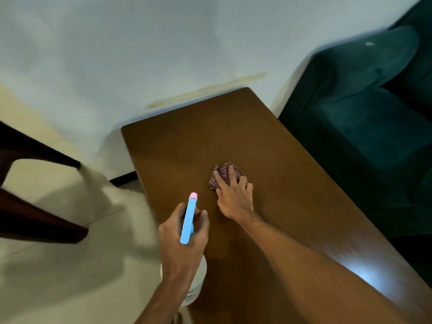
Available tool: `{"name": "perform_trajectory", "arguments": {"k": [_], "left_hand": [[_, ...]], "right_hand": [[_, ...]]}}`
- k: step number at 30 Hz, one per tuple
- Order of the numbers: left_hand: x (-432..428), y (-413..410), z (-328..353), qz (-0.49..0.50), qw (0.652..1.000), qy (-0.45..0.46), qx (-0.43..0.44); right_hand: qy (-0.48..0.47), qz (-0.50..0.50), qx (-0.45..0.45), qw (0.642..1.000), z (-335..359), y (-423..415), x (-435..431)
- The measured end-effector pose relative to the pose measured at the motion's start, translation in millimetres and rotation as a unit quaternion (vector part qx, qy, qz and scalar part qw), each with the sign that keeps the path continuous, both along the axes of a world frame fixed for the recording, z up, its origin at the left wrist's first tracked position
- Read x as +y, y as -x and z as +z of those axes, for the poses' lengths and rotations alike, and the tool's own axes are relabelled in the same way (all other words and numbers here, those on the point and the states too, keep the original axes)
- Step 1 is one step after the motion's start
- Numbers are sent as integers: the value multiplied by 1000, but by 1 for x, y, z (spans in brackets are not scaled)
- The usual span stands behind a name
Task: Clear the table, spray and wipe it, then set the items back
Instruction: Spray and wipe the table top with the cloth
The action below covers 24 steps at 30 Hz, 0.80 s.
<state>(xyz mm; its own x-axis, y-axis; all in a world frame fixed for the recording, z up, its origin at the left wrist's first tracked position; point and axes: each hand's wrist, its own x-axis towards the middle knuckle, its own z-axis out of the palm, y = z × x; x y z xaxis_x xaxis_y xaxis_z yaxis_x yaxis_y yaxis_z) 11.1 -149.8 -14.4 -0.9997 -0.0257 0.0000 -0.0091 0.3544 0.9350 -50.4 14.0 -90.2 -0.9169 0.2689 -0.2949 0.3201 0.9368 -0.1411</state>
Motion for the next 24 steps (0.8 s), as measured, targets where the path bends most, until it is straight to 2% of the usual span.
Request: {"name": "perform_trajectory", "arguments": {"k": [5,9,13,15,19,24], "left_hand": [[-43,-11,-7,43,999,23,-11],[-71,-9,-15,66,997,34,-9],[-81,4,-21,64,997,36,-3],[-79,13,-18,59,998,19,4],[-70,37,-18,39,999,-7,-5],[-51,64,-18,17,999,-26,-8]], "right_hand": [[15,156,12,988,-4,9,-81],[8,294,-6,956,-9,8,-121],[-8,344,31,938,-13,23,-109],[-15,305,43,951,-12,42,-93],[-57,151,41,986,-8,85,-39],[-65,-66,-8,996,-5,89,63]]}}
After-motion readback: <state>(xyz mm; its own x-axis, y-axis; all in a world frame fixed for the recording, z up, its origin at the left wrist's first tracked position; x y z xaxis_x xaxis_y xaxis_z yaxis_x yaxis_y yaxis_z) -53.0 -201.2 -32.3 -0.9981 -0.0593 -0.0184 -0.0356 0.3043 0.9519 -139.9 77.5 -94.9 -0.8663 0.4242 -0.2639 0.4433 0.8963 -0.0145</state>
